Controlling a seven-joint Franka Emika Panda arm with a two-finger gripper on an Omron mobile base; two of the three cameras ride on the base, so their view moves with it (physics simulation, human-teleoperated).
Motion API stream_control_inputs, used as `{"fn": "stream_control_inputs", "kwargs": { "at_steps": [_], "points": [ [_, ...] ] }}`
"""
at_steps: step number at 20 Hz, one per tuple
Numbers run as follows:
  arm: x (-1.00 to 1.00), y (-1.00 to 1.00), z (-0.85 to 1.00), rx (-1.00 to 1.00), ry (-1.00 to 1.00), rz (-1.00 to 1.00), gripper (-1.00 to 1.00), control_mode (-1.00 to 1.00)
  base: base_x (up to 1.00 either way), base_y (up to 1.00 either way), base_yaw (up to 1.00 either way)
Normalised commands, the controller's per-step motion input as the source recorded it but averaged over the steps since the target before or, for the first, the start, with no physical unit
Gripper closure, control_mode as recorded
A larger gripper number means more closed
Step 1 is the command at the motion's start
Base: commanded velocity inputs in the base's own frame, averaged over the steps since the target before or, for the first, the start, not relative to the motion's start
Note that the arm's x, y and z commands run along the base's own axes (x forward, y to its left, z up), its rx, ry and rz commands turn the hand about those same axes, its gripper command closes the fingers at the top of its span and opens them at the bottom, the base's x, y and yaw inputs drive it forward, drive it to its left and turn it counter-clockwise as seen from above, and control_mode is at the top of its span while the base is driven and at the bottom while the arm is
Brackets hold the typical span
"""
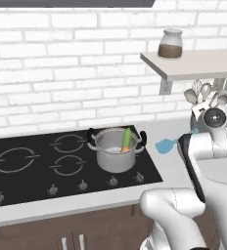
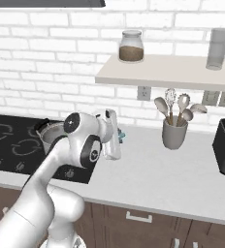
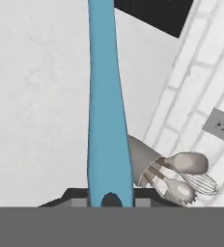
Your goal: Put the corn and squash in the pot. Retrieve the spatula and lightly stir the vegetables in the pot.
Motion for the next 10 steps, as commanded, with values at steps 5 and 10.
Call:
{"fn": "stream_control_inputs", "kwargs": {
  "at_steps": [5,10],
  "points": [
    [0.44,1.0,1.0,-0.34,0.02,0.07,1.0,-1.0,0.0,0.0,0.0],
    [0.56,0.92,0.95,-0.35,0.0,0.02,1.0,-1.0,0.0,0.0,0.0]
  ]
}}
